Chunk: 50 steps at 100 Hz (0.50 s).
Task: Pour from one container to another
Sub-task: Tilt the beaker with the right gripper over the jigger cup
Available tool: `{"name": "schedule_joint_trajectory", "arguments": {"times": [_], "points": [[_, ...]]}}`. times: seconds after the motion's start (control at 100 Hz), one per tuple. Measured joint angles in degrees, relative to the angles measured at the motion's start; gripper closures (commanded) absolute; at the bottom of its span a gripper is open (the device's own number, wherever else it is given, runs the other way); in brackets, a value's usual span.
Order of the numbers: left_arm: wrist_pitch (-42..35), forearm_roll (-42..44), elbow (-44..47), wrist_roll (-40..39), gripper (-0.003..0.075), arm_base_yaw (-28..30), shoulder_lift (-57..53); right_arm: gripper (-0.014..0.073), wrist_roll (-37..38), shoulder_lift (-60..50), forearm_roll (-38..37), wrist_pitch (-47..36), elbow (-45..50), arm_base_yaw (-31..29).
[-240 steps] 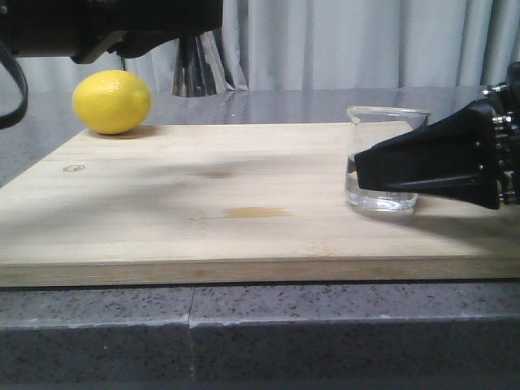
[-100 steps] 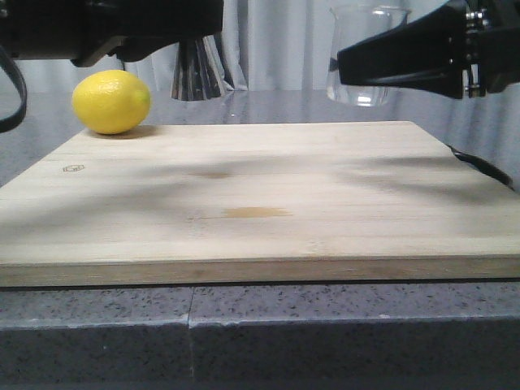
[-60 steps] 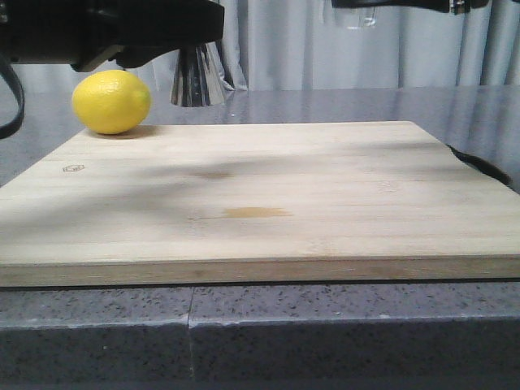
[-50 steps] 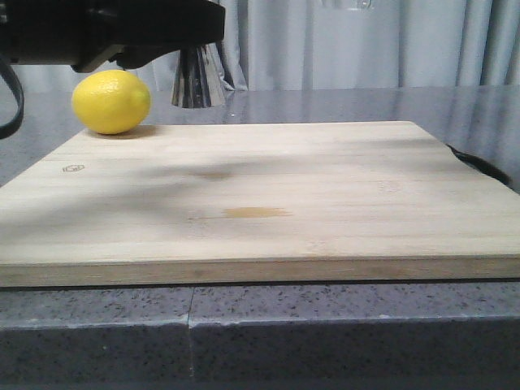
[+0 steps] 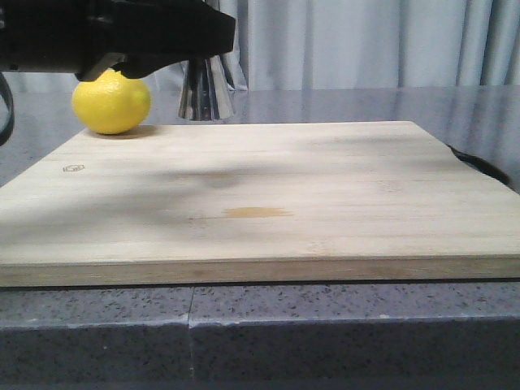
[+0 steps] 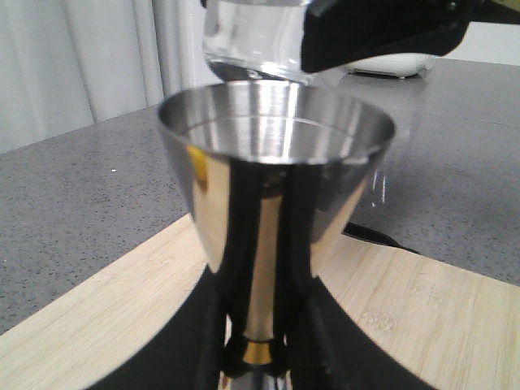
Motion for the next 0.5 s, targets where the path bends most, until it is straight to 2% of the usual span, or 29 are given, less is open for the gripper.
{"name": "schedule_joint_trajectory", "arguments": {"times": [0.28,0.5], "points": [[0.00,3.13,0.00,-2.66,0.0739,0.00,0.00,0.0368,0.19,0.39,-3.64,-5.14,-1.31,3.96],[-1.34,4.62,0.00,-4.18,0.0739,0.00,0.00,0.0368,0.19,0.48,-4.23,-7.08,-3.29,4.78]]}}
